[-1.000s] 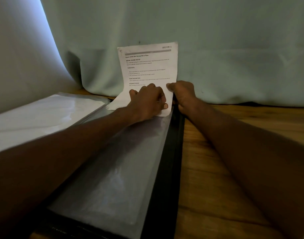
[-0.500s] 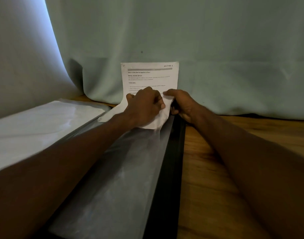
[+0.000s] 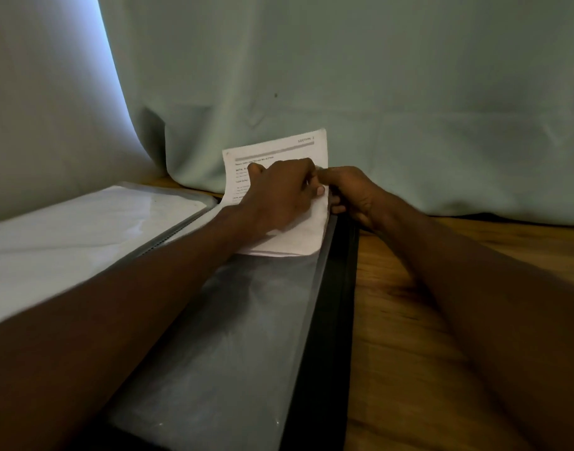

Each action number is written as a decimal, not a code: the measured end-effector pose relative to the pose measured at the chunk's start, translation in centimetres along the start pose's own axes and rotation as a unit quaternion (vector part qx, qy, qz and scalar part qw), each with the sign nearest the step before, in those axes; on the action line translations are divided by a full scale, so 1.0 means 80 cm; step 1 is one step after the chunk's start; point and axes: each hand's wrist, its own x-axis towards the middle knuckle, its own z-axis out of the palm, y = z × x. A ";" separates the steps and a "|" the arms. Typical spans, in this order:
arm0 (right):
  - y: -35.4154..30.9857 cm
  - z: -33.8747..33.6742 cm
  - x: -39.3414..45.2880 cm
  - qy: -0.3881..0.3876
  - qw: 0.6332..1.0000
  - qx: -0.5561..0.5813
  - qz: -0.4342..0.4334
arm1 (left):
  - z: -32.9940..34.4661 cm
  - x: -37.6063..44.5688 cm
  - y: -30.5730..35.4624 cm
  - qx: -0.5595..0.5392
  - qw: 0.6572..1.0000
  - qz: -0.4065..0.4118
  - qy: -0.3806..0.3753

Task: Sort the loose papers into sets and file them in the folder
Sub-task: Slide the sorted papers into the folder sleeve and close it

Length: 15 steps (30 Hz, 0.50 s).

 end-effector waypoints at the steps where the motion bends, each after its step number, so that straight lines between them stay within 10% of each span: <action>1: 0.001 -0.001 0.003 0.016 1.000 0.021 0.007 | -0.002 0.002 -0.002 0.006 1.000 -0.021 -0.015; 15: 0.005 -0.012 0.000 0.027 0.998 0.061 -0.016 | -0.005 -0.004 -0.009 0.007 0.996 -0.088 -0.020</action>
